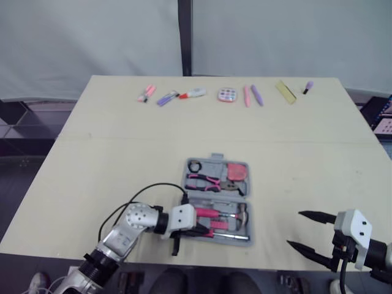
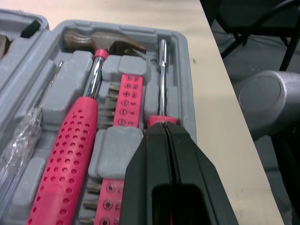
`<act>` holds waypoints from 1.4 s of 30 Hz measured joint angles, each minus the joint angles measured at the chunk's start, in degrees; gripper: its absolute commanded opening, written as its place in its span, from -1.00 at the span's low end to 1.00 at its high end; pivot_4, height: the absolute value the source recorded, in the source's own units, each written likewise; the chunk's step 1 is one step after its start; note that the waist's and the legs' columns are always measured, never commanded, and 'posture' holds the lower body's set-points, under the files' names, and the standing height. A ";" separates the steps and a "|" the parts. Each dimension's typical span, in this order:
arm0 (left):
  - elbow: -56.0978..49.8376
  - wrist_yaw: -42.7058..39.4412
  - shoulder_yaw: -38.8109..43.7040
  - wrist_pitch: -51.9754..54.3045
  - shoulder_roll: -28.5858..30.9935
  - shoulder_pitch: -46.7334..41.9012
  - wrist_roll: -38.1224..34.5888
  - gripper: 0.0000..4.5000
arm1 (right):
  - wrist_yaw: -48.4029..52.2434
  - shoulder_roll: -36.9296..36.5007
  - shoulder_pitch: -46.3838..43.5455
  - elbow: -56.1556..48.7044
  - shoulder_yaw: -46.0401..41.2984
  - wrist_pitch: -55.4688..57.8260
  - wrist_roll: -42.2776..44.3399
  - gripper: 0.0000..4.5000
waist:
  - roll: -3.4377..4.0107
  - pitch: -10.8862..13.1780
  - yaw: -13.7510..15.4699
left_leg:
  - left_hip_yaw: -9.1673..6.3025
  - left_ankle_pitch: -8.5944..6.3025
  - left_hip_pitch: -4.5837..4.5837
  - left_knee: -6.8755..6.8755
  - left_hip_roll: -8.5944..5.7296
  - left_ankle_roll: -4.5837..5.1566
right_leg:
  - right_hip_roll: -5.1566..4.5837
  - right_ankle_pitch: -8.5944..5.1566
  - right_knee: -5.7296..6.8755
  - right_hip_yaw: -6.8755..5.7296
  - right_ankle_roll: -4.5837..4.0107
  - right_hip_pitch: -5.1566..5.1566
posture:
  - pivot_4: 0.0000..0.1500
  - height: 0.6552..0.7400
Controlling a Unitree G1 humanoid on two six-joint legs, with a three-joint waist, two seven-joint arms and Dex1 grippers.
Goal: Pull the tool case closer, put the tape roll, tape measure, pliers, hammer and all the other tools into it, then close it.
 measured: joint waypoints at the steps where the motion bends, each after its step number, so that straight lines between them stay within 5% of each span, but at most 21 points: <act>1: 0.05 0.03 -0.07 0.00 0.00 -0.01 0.00 -0.98 | 0.00 0.00 0.05 -0.08 -0.22 0.01 0.01 1.00 | -0.02 -0.04 0.00 | 0.00 0.00 0.00 0.00 0.00 0.00 | 0.00 0.00 -0.02 0.01 0.00 0.00 | 1.00 0.37; 9: 0.18 0.12 0.90 1.33 -0.45 0.37 -0.91 -0.98 | 0.00 0.01 -0.16 -0.12 -1.09 0.12 0.03 1.00 | 0.05 -0.20 0.00 | 0.00 0.00 -0.01 -0.04 0.00 0.00 | 0.00 0.00 -0.06 0.05 0.00 0.00 | 1.00 0.37; 16: -4.37 2.71 11.54 16.70 -0.18 1.03 -10.81 -0.98 | -0.02 0.00 -3.00 -0.10 -0.20 0.70 0.02 1.00 | -0.23 0.30 -0.11 | 0.00 0.01 -0.16 0.09 0.08 -0.01 | 0.04 -0.01 -0.10 0.06 -0.01 -0.11 | 1.00 0.37; 22: -13.43 4.76 22.50 26.22 4.85 -0.91 -17.66 -0.98 | -1.11 0.02 -7.38 0.09 1.38 2.48 0.03 1.00 | -0.26 0.43 -0.07 | -0.04 0.00 -0.19 0.03 0.04 -0.01 | 0.02 -0.01 -0.13 0.06 -0.01 -0.13 | 1.00 0.37; 29: -16.57 3.60 29.40 27.25 11.41 7.79 -20.17 -0.98 | -2.28 0.04 -9.79 2.33 4.87 2.88 -1.35 1.00 | -0.17 0.80 -0.13 | -0.03 0.00 -0.19 0.04 0.06 -0.01 | 0.00 -0.01 -0.27 0.07 -0.01 -0.13 | 1.00 0.37; 32: -18.32 3.71 31.09 26.58 12.26 12.15 -20.40 -1.00 | -2.28 0.06 -9.88 2.81 5.46 2.50 -1.70 0.65 | -0.17 0.90 0.01 | -0.04 0.00 -0.25 0.04 0.06 -0.01 | -0.01 -0.01 -0.36 0.08 -0.01 -0.12 | 1.00 0.37; 39: -22.29 5.48 35.58 25.56 11.96 21.87 -20.83 -1.00 | -3.30 2.23 -7.35 3.04 5.90 2.06 -2.51 -0.86 | -0.18 1.12 -0.08 | -0.03 0.00 -0.28 0.03 0.06 -0.02 | -0.01 -0.01 -0.47 0.07 -0.01 -0.11 | 1.00 0.37; 42: -22.76 5.77 35.62 24.32 11.28 24.16 -20.76 -1.00 | -3.49 2.79 -7.44 3.08 6.37 1.12 -2.68 -0.98 | -0.18 1.13 -0.10 | -0.02 0.00 -0.27 0.04 0.06 -0.02 | -0.01 -0.01 -0.50 0.08 -0.01 -0.11 | 1.00 0.37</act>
